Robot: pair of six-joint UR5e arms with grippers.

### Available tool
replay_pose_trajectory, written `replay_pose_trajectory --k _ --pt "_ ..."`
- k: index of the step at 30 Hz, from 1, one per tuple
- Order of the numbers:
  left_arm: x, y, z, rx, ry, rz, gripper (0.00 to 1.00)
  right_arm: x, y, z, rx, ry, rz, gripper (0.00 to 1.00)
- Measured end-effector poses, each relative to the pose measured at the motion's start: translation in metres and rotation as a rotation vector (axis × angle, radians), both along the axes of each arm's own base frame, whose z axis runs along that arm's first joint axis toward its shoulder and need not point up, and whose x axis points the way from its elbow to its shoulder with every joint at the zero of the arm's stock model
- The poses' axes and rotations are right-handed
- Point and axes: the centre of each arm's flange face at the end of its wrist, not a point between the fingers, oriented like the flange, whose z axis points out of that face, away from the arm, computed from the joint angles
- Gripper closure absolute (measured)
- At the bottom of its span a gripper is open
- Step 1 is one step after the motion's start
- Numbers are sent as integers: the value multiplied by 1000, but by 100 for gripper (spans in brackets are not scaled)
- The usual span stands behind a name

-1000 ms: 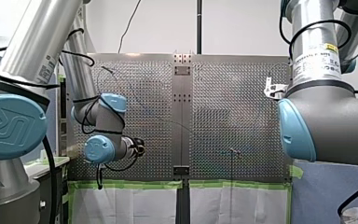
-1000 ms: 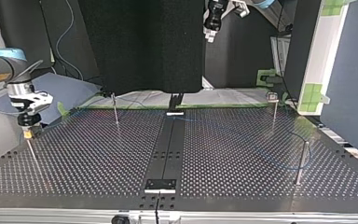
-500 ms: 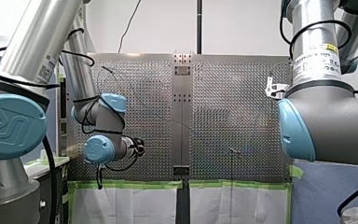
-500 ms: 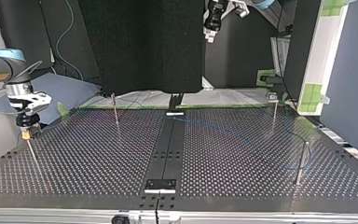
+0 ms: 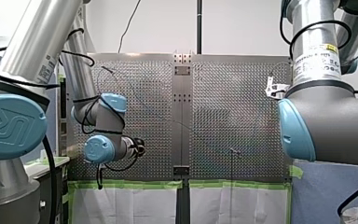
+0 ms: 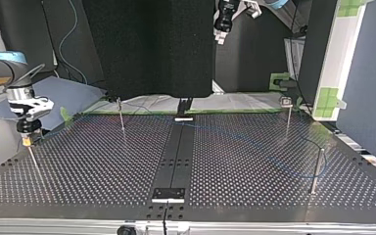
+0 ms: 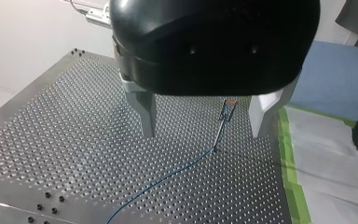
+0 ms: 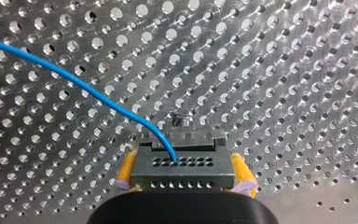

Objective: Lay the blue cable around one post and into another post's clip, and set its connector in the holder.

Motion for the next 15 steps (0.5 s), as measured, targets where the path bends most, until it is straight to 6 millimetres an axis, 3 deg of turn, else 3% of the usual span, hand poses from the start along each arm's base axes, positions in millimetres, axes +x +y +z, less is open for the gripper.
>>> replay_pose_trajectory --k 15 --pt "0 0 0 0 0 -2 0 -1 6 -7 37 28 4 100"
